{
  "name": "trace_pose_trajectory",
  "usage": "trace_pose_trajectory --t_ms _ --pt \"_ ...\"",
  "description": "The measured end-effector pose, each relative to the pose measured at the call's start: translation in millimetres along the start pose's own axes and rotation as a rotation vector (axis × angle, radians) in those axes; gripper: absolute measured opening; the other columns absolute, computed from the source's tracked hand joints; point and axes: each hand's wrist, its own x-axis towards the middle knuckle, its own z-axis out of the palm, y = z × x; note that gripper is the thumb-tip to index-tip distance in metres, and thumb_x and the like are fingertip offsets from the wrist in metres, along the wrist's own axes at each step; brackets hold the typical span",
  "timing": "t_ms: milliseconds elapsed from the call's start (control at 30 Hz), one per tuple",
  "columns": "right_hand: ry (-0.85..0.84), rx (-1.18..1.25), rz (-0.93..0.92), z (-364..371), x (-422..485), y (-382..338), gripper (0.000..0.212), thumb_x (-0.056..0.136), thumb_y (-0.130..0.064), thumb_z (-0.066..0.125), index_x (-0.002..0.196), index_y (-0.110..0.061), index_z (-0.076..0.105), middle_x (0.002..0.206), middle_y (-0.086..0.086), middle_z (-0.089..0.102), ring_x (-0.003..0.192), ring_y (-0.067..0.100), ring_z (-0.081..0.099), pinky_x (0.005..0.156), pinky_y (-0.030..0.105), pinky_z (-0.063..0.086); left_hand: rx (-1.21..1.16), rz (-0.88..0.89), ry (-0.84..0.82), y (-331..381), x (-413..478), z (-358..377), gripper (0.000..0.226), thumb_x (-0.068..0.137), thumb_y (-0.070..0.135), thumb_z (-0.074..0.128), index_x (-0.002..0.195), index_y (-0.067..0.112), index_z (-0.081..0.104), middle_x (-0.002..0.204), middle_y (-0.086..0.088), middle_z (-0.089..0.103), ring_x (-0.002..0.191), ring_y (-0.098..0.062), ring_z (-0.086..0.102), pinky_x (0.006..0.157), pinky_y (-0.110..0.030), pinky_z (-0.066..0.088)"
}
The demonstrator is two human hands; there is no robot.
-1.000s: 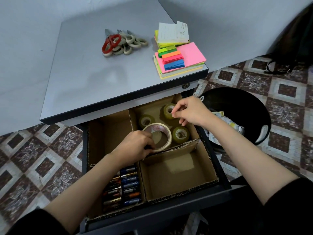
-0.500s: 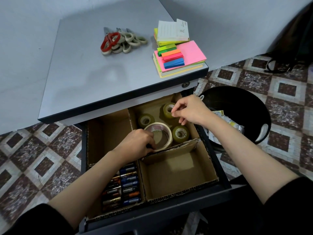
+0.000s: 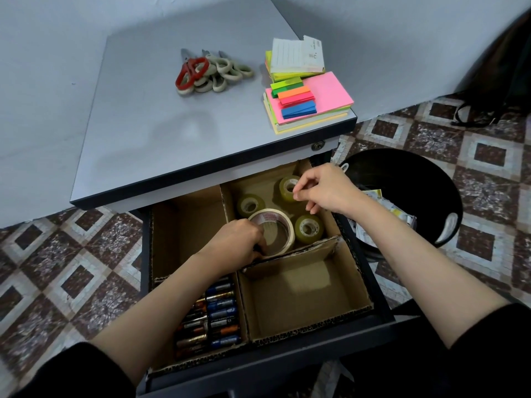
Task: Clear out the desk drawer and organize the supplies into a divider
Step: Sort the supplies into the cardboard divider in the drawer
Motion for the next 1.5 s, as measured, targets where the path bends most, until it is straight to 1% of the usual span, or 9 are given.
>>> trace_pose_trajectory --t_ms 367,500,733,933,1000,1200,1267,1433,1500 --pt "-0.005 0.002 0.003 0 0 -1 0.008 0.084 -0.007 0.067 0.091 -0.006 0.069 0.083 -0.002 0.063 0.057 0.014 0.063 0.049 0.018 0.053 -0.024 0.012 0.017 -3 1 2 0.021 0.088 0.021 0.061 0.108 0.022 0.069 0.112 0.005 0.061 0.104 -0.009 0.055 0.091 -0.026 0.047" --pt "0.025 -0.034 -0.006 3 -3 -7 0.004 0.085 -0.006 0.065 0.085 -0.008 0.069 0.083 -0.001 0.063 0.058 0.014 0.062 0.051 0.020 0.054 -0.162 0.013 0.071 -2 -1 -3 0.017 0.084 0.020 0.067 0.099 0.017 0.073 0.100 0.002 0.066 0.093 -0.007 0.059 0.085 -0.026 0.050" --pt "0.064 -0.130 -0.126 23 -31 -11 0.012 0.085 -0.004 0.062 0.079 -0.011 0.071 0.073 -0.007 0.060 0.065 0.003 0.054 0.075 0.027 0.051 -0.207 -0.021 0.403 -5 -29 -20 0.011 0.082 0.018 0.070 0.091 0.014 0.075 0.086 0.001 0.068 0.075 -0.005 0.057 0.071 -0.025 0.053" --pt "0.077 -0.123 -0.204 16 -55 -42 0.030 0.084 -0.006 0.066 0.064 -0.027 0.060 0.068 -0.009 0.059 0.062 0.004 0.055 0.064 0.023 0.045 -0.204 -0.175 0.907 -22 -60 -57 0.012 0.086 0.014 0.066 0.095 0.010 0.073 0.098 -0.002 0.062 0.085 -0.011 0.059 0.076 -0.025 0.049" --pt "0.072 -0.126 -0.238 8 -59 -62 0.027 0.084 -0.008 0.065 0.065 -0.026 0.060 0.069 -0.008 0.060 0.063 0.005 0.056 0.062 0.020 0.045 -0.192 -0.254 0.990 -33 -58 -74 0.016 0.087 0.014 0.063 0.100 0.010 0.072 0.104 -0.003 0.062 0.095 -0.015 0.059 0.083 -0.030 0.049" --pt "0.148 -0.180 -0.353 -7 -46 -127 0.017 0.082 -0.016 0.070 0.068 -0.019 0.061 0.063 -0.009 0.057 0.056 0.006 0.052 0.058 0.022 0.044 -0.213 -0.523 0.720 -72 -55 -109 0.044 0.093 0.030 0.052 0.134 0.014 0.050 0.144 -0.004 0.041 0.133 -0.022 0.034 0.109 -0.032 0.026" --pt "0.181 -0.239 -0.366 -8 -31 -143 0.010 0.081 -0.022 0.071 0.076 -0.016 0.065 0.067 -0.007 0.059 0.062 0.010 0.054 0.059 0.023 0.041 -0.238 -0.558 0.655 -83 -53 -109 0.048 0.094 0.034 0.050 0.138 0.015 0.044 0.148 -0.004 0.035 0.137 -0.022 0.028 0.112 -0.032 0.022" --pt "0.312 -0.480 -0.356 -6 21 -188 0.022 0.079 -0.036 0.070 0.080 -0.018 0.059 0.091 0.006 0.062 0.088 0.022 0.057 0.068 0.026 0.036 -0.108 -0.572 0.688 -95 -44 -103 0.051 0.096 0.043 0.037 0.141 0.018 0.039 0.149 0.000 0.035 0.137 -0.017 0.026 0.112 -0.029 0.019" --pt "0.348 -0.579 -0.346 2 46 -207 0.031 0.078 -0.042 0.069 0.086 -0.014 0.059 0.100 0.012 0.058 0.096 0.029 0.056 0.069 0.028 0.035 -0.090 -0.554 0.680 -97 -44 -104 0.064 0.089 0.052 0.025 0.141 0.017 0.039 0.148 -0.001 0.036 0.136 -0.018 0.027 0.112 -0.027 0.018"
